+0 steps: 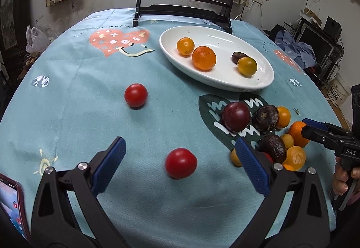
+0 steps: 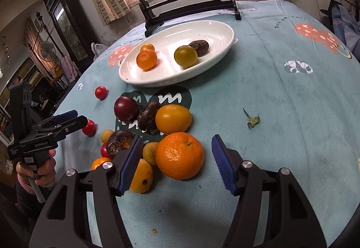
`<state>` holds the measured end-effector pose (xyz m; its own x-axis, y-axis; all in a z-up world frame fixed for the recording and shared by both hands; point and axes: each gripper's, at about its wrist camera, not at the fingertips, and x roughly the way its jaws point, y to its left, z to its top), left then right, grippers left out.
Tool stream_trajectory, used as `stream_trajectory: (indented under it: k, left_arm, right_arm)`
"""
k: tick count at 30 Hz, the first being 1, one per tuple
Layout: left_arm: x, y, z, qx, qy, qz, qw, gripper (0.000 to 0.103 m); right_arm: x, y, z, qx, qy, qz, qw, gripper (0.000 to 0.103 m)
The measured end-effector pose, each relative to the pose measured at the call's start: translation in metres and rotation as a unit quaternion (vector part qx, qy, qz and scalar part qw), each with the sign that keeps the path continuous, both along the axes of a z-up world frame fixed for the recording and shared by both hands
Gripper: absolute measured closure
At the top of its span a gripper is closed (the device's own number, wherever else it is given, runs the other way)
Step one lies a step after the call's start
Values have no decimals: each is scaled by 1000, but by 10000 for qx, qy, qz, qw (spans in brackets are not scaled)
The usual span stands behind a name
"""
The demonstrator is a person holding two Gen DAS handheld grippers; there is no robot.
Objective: Organize fruits
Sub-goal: 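Reach the left tool toward a red tomato while the right tool grasps a large mandarin, then grasp the red tomato with the left tool while the right tool holds the mandarin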
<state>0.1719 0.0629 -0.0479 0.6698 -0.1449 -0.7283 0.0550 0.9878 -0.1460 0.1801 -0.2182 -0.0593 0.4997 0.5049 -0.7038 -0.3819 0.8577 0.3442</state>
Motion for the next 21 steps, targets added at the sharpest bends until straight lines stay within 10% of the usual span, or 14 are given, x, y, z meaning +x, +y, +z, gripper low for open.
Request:
stream_trajectory:
  k: [21]
  left_arm:
    - [5, -1, -7, -15, 136, -68, 9999, 8]
  right_arm:
    - [10, -20, -10, 669, 585, -212, 9958, 58]
